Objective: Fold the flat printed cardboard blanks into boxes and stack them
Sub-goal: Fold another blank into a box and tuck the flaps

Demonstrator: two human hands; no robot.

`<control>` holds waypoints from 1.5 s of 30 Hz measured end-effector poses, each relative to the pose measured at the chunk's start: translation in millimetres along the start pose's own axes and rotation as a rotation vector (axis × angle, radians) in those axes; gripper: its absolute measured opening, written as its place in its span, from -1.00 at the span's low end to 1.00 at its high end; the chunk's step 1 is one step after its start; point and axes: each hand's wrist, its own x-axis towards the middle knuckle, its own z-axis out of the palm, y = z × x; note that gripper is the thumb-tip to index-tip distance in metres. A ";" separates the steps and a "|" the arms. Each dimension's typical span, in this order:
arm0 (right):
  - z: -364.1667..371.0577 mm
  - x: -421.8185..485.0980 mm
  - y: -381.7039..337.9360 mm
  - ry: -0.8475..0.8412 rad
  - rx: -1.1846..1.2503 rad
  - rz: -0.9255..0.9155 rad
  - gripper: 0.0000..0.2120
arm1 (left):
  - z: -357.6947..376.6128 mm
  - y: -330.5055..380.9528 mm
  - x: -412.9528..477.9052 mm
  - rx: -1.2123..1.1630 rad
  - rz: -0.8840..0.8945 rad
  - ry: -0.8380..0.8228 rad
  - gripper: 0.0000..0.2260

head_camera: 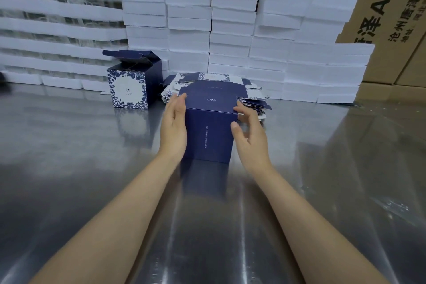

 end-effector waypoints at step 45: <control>0.7 4.6 -7.7 0.153 -0.266 -0.281 -0.78 | -2.2 1.2 -9.5 0.394 0.478 -0.170 -0.81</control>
